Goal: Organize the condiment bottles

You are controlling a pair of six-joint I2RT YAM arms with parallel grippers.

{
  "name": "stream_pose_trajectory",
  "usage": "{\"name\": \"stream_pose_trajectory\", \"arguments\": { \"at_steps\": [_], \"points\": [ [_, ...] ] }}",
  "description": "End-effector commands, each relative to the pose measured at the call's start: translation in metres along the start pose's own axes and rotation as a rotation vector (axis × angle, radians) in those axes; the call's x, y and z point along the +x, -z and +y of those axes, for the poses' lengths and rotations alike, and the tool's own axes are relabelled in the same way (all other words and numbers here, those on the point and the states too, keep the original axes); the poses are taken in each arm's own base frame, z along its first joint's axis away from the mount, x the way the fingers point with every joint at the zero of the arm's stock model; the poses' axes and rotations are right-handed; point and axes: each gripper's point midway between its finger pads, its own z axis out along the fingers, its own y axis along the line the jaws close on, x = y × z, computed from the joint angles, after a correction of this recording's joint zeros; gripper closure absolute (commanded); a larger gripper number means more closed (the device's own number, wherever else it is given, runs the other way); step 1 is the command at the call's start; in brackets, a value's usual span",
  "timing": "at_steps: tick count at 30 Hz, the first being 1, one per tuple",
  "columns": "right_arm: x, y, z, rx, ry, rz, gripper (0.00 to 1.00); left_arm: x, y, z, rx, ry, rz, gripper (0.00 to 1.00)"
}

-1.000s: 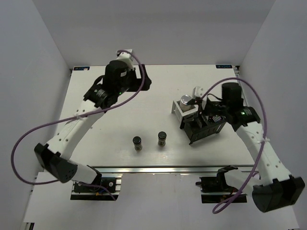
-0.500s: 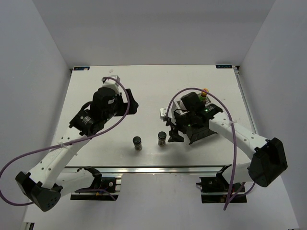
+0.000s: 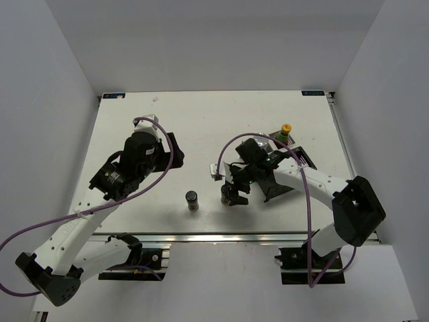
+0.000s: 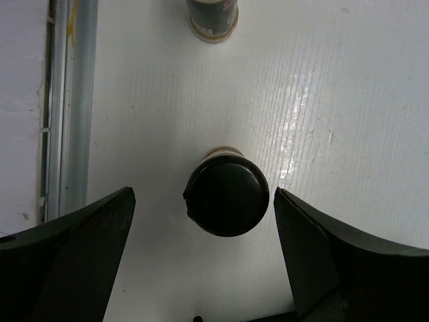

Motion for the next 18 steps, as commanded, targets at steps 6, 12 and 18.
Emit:
{"name": "stream_pose_trajectory", "arguments": {
  "at_steps": [6,12,18],
  "points": [
    [-0.01,-0.014,-0.025,0.035,0.021,0.0,0.12,0.008,0.009,0.012,-0.034,0.024,-0.002,0.02],
    [-0.015,-0.017,-0.029,0.029,0.039,-0.006,0.2,0.009,0.013,0.017,-0.047,0.04,-0.011,0.02],
    [-0.016,-0.016,-0.028,0.023,0.052,-0.008,0.32,0.014,0.012,0.017,-0.044,0.034,0.008,0.02]
  ]
}}
